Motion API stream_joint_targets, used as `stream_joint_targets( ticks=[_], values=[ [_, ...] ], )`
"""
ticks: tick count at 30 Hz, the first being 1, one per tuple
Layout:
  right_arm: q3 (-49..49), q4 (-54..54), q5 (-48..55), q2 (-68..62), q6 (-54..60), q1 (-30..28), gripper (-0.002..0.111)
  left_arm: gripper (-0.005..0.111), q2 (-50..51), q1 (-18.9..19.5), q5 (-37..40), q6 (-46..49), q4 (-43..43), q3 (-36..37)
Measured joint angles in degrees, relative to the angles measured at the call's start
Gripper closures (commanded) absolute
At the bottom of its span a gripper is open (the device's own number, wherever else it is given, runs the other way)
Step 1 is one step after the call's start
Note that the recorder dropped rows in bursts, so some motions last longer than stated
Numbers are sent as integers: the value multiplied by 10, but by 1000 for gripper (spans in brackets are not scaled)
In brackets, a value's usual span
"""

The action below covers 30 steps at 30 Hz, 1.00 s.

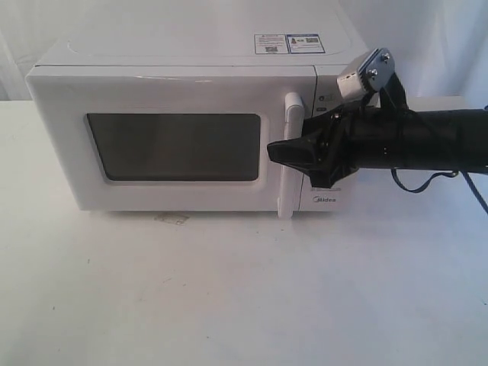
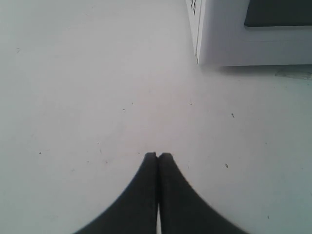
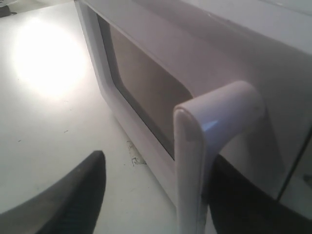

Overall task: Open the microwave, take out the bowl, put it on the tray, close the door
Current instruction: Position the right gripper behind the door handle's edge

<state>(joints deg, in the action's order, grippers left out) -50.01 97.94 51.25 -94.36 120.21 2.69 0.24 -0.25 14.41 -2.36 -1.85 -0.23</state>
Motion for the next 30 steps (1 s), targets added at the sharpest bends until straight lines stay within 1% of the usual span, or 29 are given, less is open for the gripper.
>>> stream_joint_targets(
  ticks=[6, 8, 9, 12, 14, 16, 30],
  values=[
    [-9, -11, 0, 0, -52, 0, 108, 107, 0, 0, 0, 0, 0, 0],
    [-11, -13, -1, 0, -58, 0, 104, 107, 0, 0, 0, 0, 0, 0],
    [-11, -13, -2, 0, -58, 0, 97, 107, 0, 0, 0, 0, 0, 0],
    [-12, -14, -4, 0, -62, 0, 69, 107, 0, 0, 0, 0, 0, 0],
    [-12, -14, -6, 0, -63, 0, 58, 107, 0, 0, 0, 0, 0, 0],
    [-12, -14, -8, 1, -65, 1, 56, 107, 0, 0, 0, 0, 0, 0],
    [9, 7, -40, 52, -56, 2, 56, 107, 0, 0, 0, 0, 0, 0]
  ],
)
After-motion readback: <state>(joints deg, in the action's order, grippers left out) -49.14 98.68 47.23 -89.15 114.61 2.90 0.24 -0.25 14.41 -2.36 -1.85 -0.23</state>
